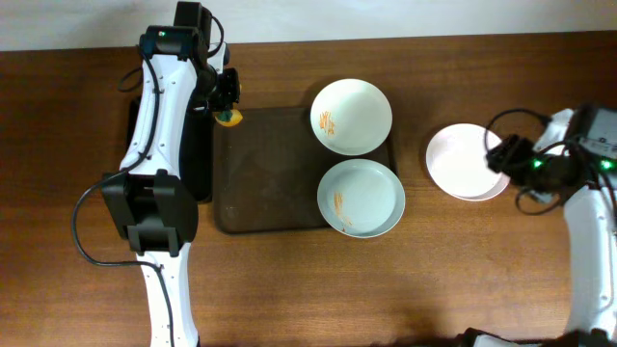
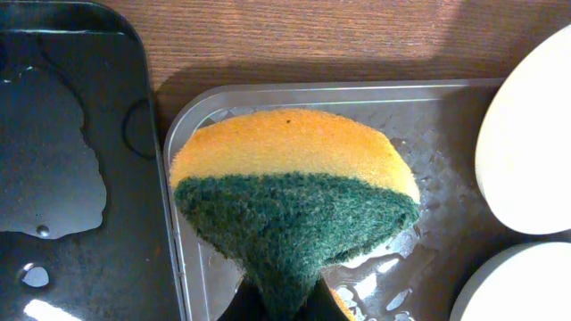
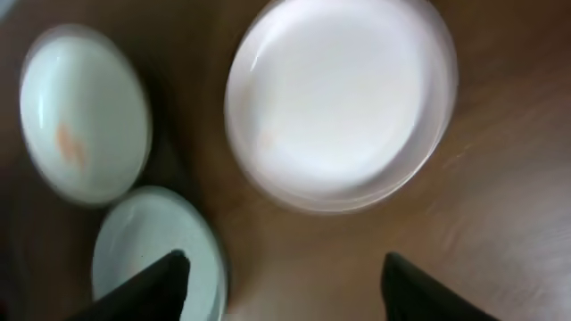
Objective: Clean dirty plates on tray and stack at the side
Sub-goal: 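Move right gripper back and grasp the blue-tinted plate's rim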
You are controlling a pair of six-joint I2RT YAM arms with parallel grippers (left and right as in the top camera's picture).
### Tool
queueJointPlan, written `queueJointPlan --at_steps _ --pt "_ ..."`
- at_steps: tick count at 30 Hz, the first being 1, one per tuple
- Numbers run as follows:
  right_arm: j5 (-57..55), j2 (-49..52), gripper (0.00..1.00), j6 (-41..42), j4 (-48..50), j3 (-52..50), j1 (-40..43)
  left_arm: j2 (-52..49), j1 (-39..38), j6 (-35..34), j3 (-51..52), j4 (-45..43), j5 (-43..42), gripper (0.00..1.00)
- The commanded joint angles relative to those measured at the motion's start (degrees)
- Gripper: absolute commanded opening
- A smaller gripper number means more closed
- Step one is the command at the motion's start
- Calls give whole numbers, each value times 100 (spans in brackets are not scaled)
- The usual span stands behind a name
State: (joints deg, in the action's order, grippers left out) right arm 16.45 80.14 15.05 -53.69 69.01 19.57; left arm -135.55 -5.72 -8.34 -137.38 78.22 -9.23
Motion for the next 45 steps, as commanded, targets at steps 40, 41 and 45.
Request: queueJointPlan --at_steps 40,41,45 --pt "-946 1668 4 1187 352 612 -4009 22 -28 116 -44 9 -42 1" --pt "-1508 1672 4 1672 599 621 -4304 22 -28 116 -44 9 -42 1" --pt "-2083 2028 4 2166 968 616 -4839 22 -24 116 -44 35 -42 1"
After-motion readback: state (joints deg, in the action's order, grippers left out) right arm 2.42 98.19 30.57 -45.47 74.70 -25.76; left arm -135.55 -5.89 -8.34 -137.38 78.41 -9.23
